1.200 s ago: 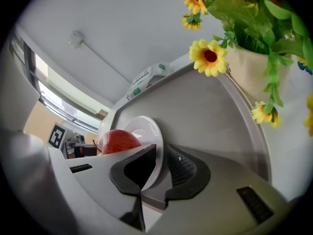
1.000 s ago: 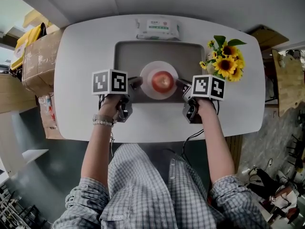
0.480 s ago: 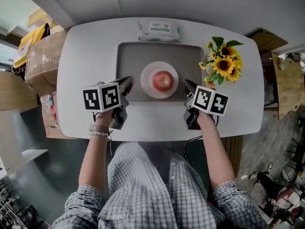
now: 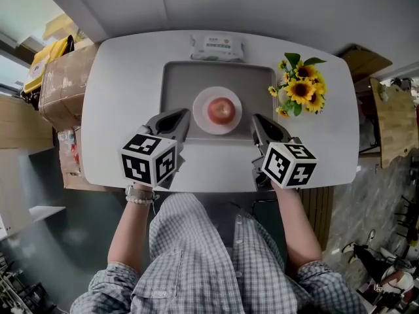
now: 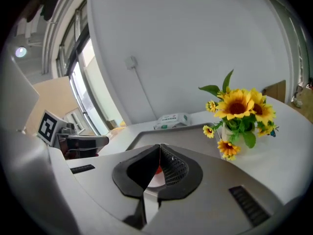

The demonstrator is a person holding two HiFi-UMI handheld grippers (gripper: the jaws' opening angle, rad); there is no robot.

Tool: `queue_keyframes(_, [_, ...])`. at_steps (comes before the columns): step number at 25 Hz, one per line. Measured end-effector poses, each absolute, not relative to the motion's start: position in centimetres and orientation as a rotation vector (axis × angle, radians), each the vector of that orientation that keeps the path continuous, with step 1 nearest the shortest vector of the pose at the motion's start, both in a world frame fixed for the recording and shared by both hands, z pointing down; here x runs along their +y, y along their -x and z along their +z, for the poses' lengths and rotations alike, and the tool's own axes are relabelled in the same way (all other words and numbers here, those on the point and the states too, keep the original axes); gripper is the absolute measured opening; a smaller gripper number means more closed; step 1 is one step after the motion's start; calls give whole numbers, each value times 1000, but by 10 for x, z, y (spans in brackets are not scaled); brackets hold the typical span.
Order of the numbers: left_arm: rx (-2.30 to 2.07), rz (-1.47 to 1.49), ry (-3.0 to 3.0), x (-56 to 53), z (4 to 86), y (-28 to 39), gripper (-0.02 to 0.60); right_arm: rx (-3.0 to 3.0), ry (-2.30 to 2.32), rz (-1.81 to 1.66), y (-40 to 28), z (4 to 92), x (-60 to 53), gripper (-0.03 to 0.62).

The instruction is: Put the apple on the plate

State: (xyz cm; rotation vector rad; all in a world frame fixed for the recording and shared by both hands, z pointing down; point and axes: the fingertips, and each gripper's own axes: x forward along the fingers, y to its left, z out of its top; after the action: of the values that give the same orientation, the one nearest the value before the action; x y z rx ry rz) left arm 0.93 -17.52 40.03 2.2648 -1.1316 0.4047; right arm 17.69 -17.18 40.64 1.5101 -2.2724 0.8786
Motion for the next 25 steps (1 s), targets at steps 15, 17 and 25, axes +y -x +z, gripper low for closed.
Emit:
queue_keyframes(15, [-1219,415,-2506,-113,333,-32,8,-2469,-1457,490,-164,318,-120,23])
queue_keyframes(17, [-1232,403,-2517,-106,328,-32,8,-2497,-1440,459,-157,308,-115,23])
queue_keyframes(25, [-1260,377,-2593,-88,303,-40,8,-2562,-1394,420,-143,289,-105,23])
